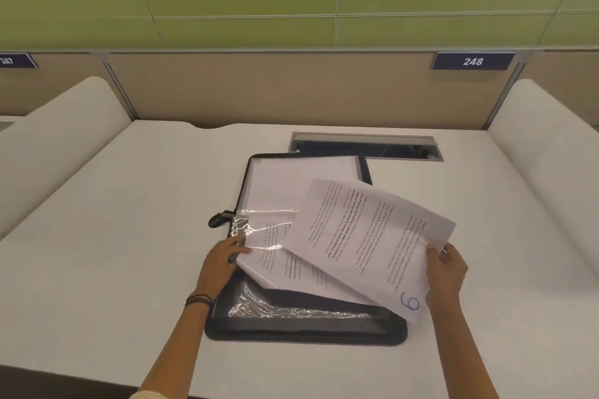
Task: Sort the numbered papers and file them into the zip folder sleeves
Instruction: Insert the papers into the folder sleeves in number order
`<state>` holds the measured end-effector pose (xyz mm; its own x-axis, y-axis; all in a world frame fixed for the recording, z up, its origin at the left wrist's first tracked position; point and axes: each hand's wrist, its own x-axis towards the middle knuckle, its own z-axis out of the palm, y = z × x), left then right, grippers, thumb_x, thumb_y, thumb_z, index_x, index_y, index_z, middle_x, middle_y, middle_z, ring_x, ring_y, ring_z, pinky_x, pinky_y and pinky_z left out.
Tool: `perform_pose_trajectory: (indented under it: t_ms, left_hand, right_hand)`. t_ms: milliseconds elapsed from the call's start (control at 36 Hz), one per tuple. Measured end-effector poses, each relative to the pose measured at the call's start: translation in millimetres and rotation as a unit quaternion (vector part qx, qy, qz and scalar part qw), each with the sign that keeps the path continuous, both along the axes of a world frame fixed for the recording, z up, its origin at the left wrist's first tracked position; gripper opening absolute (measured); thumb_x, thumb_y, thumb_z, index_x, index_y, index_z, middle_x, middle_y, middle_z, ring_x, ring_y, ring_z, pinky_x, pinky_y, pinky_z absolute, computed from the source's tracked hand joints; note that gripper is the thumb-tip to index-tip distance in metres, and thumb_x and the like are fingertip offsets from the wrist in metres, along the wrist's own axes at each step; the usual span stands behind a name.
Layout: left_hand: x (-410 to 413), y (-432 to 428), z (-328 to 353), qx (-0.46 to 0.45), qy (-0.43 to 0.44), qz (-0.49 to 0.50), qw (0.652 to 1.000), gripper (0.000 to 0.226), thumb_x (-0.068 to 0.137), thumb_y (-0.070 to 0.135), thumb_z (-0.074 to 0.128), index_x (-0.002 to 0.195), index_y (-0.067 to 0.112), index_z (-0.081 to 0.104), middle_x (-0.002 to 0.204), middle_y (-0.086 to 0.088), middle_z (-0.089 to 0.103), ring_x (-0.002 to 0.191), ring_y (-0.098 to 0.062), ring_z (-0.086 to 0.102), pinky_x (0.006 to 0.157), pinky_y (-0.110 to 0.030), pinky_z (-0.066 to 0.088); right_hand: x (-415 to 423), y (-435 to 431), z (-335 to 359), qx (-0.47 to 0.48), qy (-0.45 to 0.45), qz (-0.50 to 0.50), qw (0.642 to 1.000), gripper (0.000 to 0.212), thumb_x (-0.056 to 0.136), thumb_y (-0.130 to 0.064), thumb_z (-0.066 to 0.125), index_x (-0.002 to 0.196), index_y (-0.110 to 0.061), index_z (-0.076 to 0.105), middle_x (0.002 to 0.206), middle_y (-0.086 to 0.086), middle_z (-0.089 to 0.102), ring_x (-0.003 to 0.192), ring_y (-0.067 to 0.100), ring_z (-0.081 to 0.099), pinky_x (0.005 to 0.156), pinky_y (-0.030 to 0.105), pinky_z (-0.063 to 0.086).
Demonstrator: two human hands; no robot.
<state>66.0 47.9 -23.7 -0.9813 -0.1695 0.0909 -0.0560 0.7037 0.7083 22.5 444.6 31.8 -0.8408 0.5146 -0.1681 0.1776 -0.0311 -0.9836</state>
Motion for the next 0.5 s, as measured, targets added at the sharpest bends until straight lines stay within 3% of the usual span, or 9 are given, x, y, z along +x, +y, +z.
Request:
perform_pose_trajectory:
  t_ms: [83,194,278,389,500]
  left_hand:
    - [-11.0,0.2,5.6,0.016,0.011,0.031,0.999,0.031,0.081,-0.009,0.061,0.095,0.016,0.071,0.114,-0.003,0.065,0.105,-0.022,0.059,0.097,-0.035,0.046]
    - [-26.1,2.1,18.6,0.027,0.018,0.067,0.997,0.03,0.082,-0.005,0.059,0.095,0.02,0.071,0.105,0.0,0.068,0.096,-0.019,0.061,0.083,-0.03,0.048]
    - [-40.1,0.4,25.0,0.007,0.02,0.084,0.996,0.028,0.082,-0.002,0.062,0.098,0.018,0.071,0.105,-0.003,0.068,0.093,-0.021,0.061,0.073,-0.027,0.043]
    - [-59.4,7.8,40.8,-0.029,0.034,0.121,0.992,0.016,0.087,0.007,0.059,0.099,0.01,0.071,0.1,-0.009,0.069,0.09,-0.028,0.062,0.074,-0.028,0.041]
    - [-75.5,16.0,54.6,-0.046,0.054,0.156,0.985,0.02,0.093,0.025,0.058,0.091,0.009,0.07,0.086,-0.006,0.067,0.075,-0.021,0.058,0.067,-0.026,0.038]
  right_hand:
    - [2.0,6.0,3.6,-0.078,-0.006,0.018,0.997,0.014,0.094,-0.008,0.052,0.105,-0.005,0.059,0.094,0.013,0.064,0.07,0.018,0.06,0.06,0.027,0.046]
    - [5.5,16.3,5.1,-0.117,-0.038,0.058,0.991,0.015,0.093,-0.01,0.054,0.106,-0.006,0.059,0.088,0.005,0.066,0.073,0.02,0.061,0.061,0.029,0.047]
    - [6.9,22.5,2.6,-0.11,-0.056,0.083,0.989,0.018,0.094,-0.012,0.053,0.109,-0.005,0.059,0.09,0.004,0.066,0.076,0.021,0.062,0.062,0.03,0.047]
    - [5.1,26.2,0.1,-0.127,-0.07,0.081,0.986,0.016,0.095,-0.01,0.049,0.108,-0.007,0.059,0.093,0.003,0.065,0.078,0.018,0.06,0.062,0.029,0.045]
    - [4.3,31.8,-5.0,-0.086,-0.077,0.098,0.988,0.016,0.094,-0.01,0.05,0.105,-0.005,0.06,0.093,0.009,0.066,0.073,0.019,0.06,0.058,0.026,0.046]
